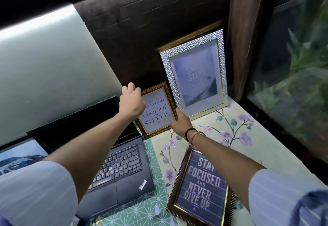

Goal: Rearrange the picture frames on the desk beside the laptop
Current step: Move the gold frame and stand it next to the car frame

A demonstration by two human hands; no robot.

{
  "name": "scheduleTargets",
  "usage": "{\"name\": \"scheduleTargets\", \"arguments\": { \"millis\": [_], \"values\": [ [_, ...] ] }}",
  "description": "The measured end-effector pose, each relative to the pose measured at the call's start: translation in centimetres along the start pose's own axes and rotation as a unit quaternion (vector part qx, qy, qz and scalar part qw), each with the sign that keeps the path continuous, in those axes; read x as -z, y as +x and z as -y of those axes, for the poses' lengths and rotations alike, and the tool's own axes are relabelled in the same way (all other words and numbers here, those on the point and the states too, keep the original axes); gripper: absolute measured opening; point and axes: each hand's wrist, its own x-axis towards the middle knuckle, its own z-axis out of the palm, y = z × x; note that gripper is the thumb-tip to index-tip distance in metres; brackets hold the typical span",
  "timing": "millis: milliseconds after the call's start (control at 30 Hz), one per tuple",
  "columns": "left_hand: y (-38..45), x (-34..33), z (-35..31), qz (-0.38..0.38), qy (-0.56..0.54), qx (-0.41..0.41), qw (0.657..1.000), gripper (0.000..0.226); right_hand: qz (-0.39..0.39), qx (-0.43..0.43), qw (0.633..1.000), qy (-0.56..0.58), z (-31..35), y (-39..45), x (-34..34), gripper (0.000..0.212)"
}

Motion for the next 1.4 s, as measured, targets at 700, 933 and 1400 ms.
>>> {"name": "scheduleTargets", "arguments": {
  "millis": [700, 933, 1400],
  "values": [
    [-5.2, 4.7, 4.0, 0.11, -0.398, 0.17, 0.895, 0.011, 0.042, -0.112, 0.951, 0.284, -3.6, -5.4, 5.8, 0.019],
    [-16.5, 3.8, 8.5, 0.109, -0.594, 0.347, 0.718, 0.018, 0.126, -0.038, 0.973, 0.189, 4.8, -8.9, 3.6, 0.018],
    [-38.8, 5.6, 36.8, -0.023, -0.708, 0.543, 0.452, 0.013, 0.237, 0.241, 0.894, -0.295, 24.9, -18.7, -33.3, 0.018]
  ]
}}
